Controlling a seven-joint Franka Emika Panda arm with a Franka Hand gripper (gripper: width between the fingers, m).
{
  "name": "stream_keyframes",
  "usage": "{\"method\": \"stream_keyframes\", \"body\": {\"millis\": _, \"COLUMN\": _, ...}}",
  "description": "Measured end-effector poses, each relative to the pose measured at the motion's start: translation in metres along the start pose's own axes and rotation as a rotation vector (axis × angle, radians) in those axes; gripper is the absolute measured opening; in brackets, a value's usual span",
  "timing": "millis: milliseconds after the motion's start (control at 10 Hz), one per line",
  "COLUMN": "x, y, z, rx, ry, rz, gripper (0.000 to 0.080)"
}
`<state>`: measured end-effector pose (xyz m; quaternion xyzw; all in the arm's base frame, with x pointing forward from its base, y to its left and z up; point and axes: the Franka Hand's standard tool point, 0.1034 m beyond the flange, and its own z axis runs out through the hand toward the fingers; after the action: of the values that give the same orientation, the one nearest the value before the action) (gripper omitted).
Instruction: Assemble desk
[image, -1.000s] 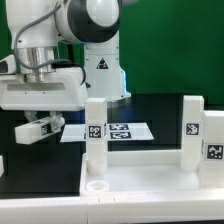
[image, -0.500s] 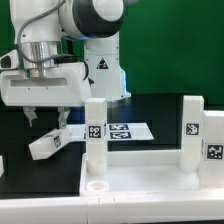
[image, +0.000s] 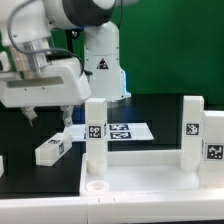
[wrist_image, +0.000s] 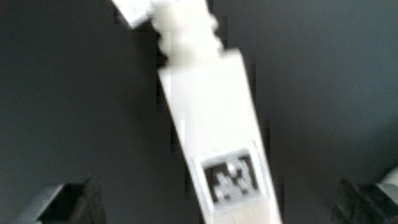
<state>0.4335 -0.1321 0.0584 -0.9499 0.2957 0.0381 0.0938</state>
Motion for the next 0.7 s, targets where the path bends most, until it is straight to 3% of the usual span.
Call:
{"method": "stream_keyframes", "body": {"millis": 100, "x": -0.001, "y": -0.014, "z": -0.011, "rx": 0.022, "ry": -0.143, "rz": 0.006, "gripper": 0.0649}}
{"method": "stream_keyframes", "body": {"millis": 200, "x": 0.006, "y": -0.019, "z": -0.017, "rx": 0.029, "ry": -0.198, "rz": -0.007, "gripper": 0.0649}}
{"method": "stream_keyframes", "body": {"millis": 400, "x": 0.000, "y": -0.015, "z": -0.012, "rx": 0.037, "ry": -0.334, "rz": -0.025, "gripper": 0.0649}}
{"method": "stream_keyframes", "body": {"millis": 700, "x": 0.027, "y": -0.010, "z": -0.004, "rx": 0.051, "ry": -0.583, "rz": -0.021, "gripper": 0.0649}}
